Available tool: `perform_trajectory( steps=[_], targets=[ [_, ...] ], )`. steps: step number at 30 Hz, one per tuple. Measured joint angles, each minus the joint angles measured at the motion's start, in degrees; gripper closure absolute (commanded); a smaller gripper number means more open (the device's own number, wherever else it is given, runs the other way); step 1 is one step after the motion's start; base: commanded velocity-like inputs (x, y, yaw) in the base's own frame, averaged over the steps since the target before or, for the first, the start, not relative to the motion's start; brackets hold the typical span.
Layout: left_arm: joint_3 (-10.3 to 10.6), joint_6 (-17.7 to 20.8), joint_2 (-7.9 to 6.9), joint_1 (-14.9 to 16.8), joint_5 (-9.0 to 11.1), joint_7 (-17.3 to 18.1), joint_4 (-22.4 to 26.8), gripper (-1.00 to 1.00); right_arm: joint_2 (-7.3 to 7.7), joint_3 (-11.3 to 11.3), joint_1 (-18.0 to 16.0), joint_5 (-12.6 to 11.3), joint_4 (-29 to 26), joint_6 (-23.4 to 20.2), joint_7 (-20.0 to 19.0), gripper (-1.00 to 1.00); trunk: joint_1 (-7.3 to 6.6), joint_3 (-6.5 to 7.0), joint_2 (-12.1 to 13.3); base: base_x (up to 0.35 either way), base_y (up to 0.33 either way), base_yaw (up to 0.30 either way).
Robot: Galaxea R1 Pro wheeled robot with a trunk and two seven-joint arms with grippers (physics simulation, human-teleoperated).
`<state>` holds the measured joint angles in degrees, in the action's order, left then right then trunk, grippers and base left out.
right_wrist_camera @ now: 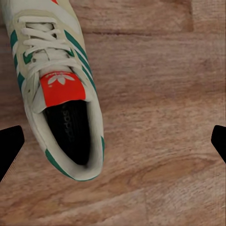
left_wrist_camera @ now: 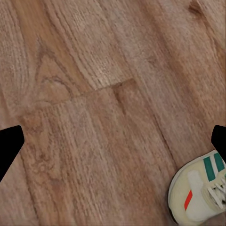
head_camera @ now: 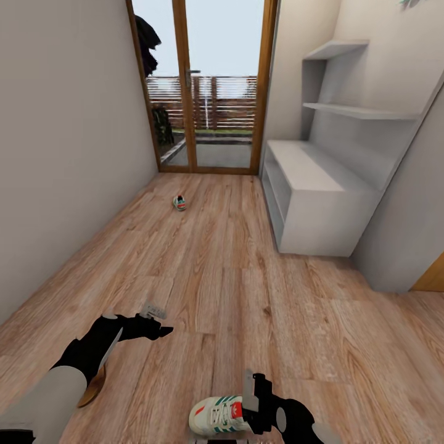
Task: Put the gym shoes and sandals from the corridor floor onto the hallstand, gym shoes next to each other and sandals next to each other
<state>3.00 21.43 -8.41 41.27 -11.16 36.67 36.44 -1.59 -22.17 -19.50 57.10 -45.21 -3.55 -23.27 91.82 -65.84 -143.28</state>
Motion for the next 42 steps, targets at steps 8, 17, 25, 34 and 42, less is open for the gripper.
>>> perform_trajectory(
  steps=[8,17,25,34,42],
  targets=[
    [0.0,0.0,-0.03,0.02,-0.05,0.0,0.01,-1.0,0.0,0.02,0.0,0.0,-0.01,0.12,0.05,-1.0,0.21,-2.49,-0.11,0.0,0.0,0.0],
    [0.0,-0.01,-0.09,0.02,-0.07,0.0,0.01,-1.0,0.0,0.02,0.0,0.0,0.04,0.29,0.06,-1.0,0.44,-5.31,-0.23,0.0,0.0,0.0],
    [0.03,0.0,-0.09,0.02,-0.06,0.0,0.01,-1.0,0.0,0.06,0.02,0.07,0.0,0.31,0.07,-1.0,0.59,-7.37,-0.31,0.0,0.0,0.0],
    [0.03,-0.03,-0.09,0.03,-0.06,0.0,0.01,-1.0,0.02,0.02,0.0,0.08,-0.01,0.01,0.36,-1.0,0.59,-7.69,-0.32,0.0,0.0,0.0],
    [0.03,-0.03,-0.09,0.03,-0.06,0.0,0.01,-1.0,0.02,0.09,0.0,0.14,0.01,-0.04,1.44,-1.0,0.59,-7.71,-0.32,0.0,0.0,0.0]
  ],
)
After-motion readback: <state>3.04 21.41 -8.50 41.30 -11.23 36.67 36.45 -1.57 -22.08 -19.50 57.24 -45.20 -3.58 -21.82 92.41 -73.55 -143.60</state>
